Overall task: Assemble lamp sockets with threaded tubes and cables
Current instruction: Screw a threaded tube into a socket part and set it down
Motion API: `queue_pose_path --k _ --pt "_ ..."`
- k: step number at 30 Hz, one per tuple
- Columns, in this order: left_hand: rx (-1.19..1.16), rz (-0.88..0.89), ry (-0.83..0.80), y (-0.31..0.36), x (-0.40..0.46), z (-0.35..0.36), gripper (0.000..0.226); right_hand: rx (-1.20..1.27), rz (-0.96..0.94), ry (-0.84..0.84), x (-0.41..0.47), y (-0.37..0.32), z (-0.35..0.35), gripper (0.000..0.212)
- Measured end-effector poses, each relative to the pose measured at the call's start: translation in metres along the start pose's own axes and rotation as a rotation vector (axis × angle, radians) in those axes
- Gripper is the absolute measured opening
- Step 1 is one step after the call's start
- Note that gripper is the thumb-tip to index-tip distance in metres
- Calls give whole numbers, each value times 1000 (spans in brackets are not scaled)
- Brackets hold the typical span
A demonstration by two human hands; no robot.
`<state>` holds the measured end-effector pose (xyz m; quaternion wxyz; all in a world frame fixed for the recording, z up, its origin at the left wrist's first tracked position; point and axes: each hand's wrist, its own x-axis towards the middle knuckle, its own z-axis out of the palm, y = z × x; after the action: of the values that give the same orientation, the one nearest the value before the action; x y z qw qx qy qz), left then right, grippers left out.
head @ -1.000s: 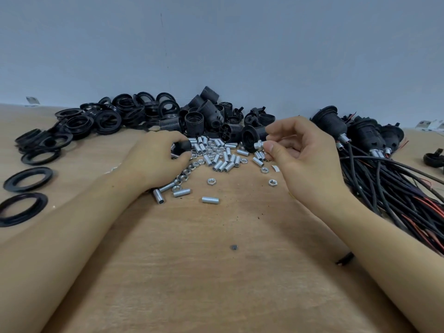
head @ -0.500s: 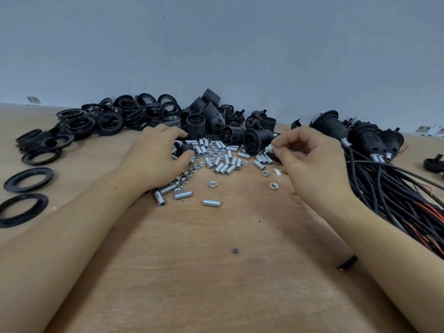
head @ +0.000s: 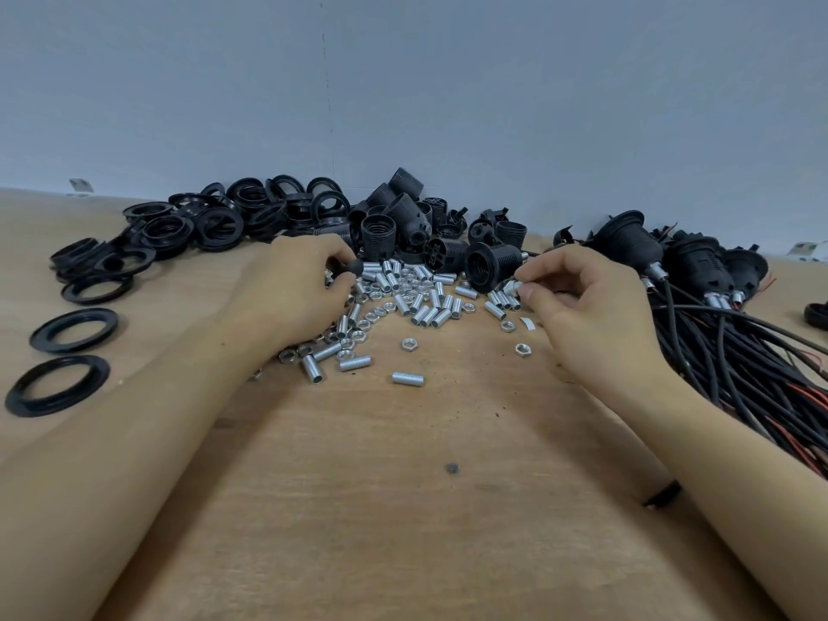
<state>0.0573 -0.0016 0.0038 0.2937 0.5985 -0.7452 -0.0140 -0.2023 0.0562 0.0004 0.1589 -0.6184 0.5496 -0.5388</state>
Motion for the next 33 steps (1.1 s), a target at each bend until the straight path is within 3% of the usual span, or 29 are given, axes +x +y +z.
queue_pose_path --k 3,11,21,27,33 --pt "-3 7 53 -2 1 2 17 -3 -15 -23 -1 0 1 22" --pt "42 44 162 -3 3 5 18 -60 -61 -35 0 7 2 26" --pt "98 223 -5 9 -4 11 34 -113 -90 -101 2 13 5 19" --pt "-5 252 54 13 -5 9 21 -104 -96 -144 4 13 6 19" --pt "-2 330 10 17 -7 10 21 -87 -75 -155 5 15 6 19"
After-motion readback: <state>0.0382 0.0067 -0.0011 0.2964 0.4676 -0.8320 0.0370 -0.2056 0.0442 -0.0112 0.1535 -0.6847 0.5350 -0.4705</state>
